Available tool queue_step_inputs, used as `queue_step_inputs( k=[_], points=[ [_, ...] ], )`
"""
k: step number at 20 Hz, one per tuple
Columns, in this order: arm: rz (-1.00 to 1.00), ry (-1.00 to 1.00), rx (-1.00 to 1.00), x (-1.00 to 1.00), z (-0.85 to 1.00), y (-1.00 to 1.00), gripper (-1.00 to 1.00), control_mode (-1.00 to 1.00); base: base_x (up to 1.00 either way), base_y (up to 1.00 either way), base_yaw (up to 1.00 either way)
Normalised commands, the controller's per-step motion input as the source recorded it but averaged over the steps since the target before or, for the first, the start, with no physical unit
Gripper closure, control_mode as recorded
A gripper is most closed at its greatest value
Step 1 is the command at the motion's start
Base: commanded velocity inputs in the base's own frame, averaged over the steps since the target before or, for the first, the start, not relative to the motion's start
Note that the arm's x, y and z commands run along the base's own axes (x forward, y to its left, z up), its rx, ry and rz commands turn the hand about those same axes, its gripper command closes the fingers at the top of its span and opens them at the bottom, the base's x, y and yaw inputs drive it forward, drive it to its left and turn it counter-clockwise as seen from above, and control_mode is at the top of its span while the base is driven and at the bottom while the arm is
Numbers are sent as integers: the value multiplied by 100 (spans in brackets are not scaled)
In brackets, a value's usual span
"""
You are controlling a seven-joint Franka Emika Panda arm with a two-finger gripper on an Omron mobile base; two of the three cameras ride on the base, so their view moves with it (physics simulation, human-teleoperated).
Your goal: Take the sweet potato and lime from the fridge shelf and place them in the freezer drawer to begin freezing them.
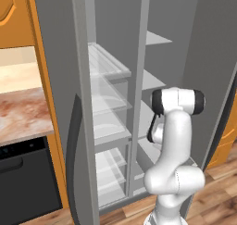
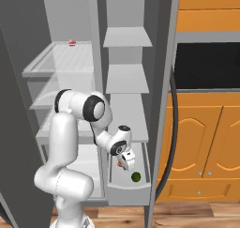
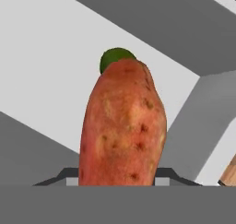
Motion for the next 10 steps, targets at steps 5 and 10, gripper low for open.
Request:
queue_step_inputs(
  k=[5, 10],
  points=[
    [0, 0, 0, 30, -39, 0, 100, -100, 0, 0, 0],
    [0, 0, 0, 31, -31, -4, 100, -100, 0, 0, 0]
  ],
)
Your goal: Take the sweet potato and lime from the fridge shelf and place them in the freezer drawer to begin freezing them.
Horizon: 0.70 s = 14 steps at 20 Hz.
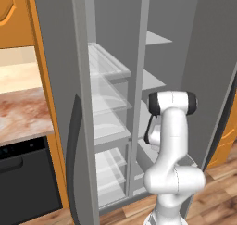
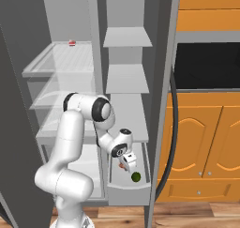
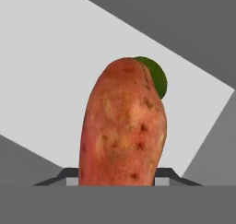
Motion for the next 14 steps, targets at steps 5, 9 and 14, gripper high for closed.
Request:
queue_step_inputs(
  k=[5, 9, 14],
  points=[
    [0, 0, 0, 27, -33, -1, 100, -100, 0, 0, 0],
    [0, 0, 0, 31, -37, 0, 100, -100, 0, 0, 0],
    [0, 0, 0, 23, -40, 0, 100, -100, 0, 0, 0]
  ],
)
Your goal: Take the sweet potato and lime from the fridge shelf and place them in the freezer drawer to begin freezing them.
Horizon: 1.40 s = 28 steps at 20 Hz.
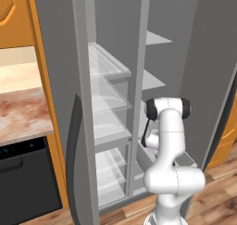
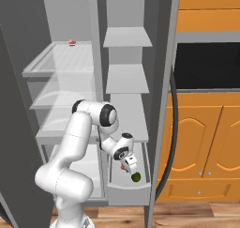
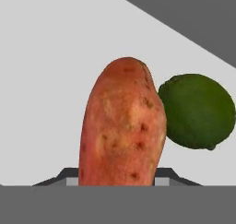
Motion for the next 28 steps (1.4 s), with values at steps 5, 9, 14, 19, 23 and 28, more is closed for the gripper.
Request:
queue_step_inputs(
  k=[5, 9, 14, 19, 23, 28],
  points=[
    [0, 0, 0, 28, -40, -1, 100, -100, 0, 0, 0],
    [0, -2, 0, 8, -12, 0, -100, -100, 0, 0, 0],
    [0, 0, 0, 0, 3, 0, -100, -100, 0, 0, 0],
    [0, 0, 0, 0, 27, 0, -100, -100, 0, 0, 0],
    [0, -10, 0, -14, 74, 5, -100, -100, 0, 0, 0],
    [0, -17, -1, -36, 96, 6, -100, -100, 0, 0, 0]
  ],
)
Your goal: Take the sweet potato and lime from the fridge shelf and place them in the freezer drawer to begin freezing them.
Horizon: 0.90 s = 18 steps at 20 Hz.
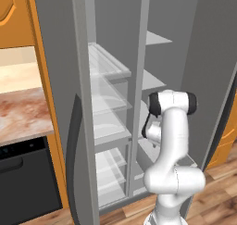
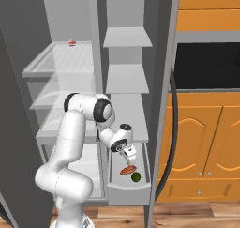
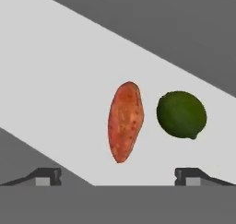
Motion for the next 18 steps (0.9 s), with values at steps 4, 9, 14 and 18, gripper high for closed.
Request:
queue_step_inputs(
  k=[4, 9, 14, 18],
  points=[
    [-1, -19, -1, -51, 100, 0, -100, -100, 0, 0, 0],
    [-4, -17, -3, -62, 100, 3, -100, -100, 0, 0, 0],
    [-2, -12, -9, -52, 100, 22, -100, -100, 0, 0, 0],
    [0, -5, -15, -20, 99, 45, -100, -100, 0, 0, 0]
  ],
)
